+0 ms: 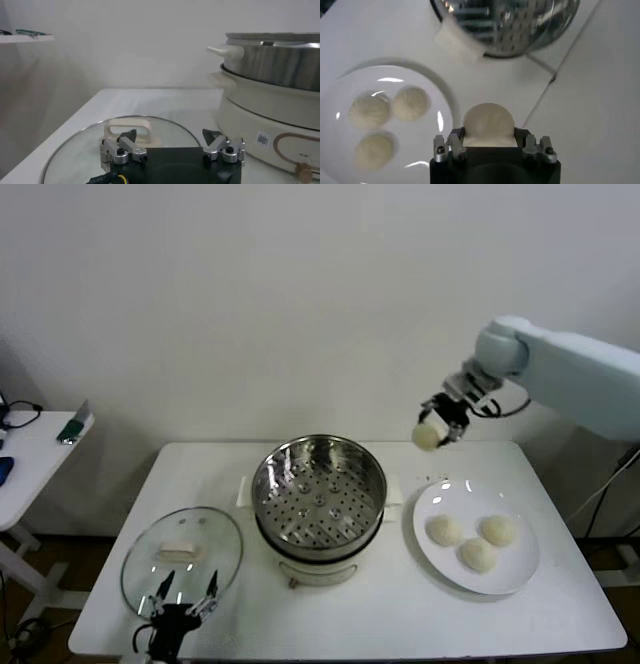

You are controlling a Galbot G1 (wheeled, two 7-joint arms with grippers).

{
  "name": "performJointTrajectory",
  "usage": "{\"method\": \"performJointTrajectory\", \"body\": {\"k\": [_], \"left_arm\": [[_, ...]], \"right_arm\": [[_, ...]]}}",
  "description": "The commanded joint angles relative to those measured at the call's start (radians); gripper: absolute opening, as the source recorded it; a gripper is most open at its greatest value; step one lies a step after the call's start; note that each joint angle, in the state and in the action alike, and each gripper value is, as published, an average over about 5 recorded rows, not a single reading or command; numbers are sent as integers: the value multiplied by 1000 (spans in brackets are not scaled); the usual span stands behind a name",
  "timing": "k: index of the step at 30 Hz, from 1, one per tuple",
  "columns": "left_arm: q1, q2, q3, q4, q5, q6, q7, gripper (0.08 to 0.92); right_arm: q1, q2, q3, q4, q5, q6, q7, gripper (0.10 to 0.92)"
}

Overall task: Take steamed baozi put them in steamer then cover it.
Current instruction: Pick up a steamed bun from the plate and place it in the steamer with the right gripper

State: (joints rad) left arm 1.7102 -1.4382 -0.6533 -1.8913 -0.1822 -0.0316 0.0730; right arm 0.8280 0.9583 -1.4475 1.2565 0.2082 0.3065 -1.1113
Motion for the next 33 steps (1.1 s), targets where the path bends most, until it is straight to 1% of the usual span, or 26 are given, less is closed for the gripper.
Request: {"method": "performJointTrajectory", "body": {"k": [1,7,10,14,20,26,33], "left_arm": [[0,2,1,-3,0,-3,0,823],[6,0,5,-8,1,-5,0,823],[10,0,6,-13,2,-6,-1,823],[15,0,11,-16,6,-7,-1,823],[22,-5,23,-14,17,-13,-2,823],[27,-8,26,-11,20,-19,-5,823],[24,-8,22,-8,18,-21,-7,823]], "right_arm": [[140,222,-89,143,-10,174,13,662],[-16,324,-45,94,-142,171,39,662],[-88,343,-36,61,-193,156,50,662],[-177,358,-21,1,-298,153,65,662],[-275,383,28,-134,-446,180,110,662],[-316,423,60,-246,-487,202,134,662],[-339,464,74,-302,-483,210,158,662]]}}
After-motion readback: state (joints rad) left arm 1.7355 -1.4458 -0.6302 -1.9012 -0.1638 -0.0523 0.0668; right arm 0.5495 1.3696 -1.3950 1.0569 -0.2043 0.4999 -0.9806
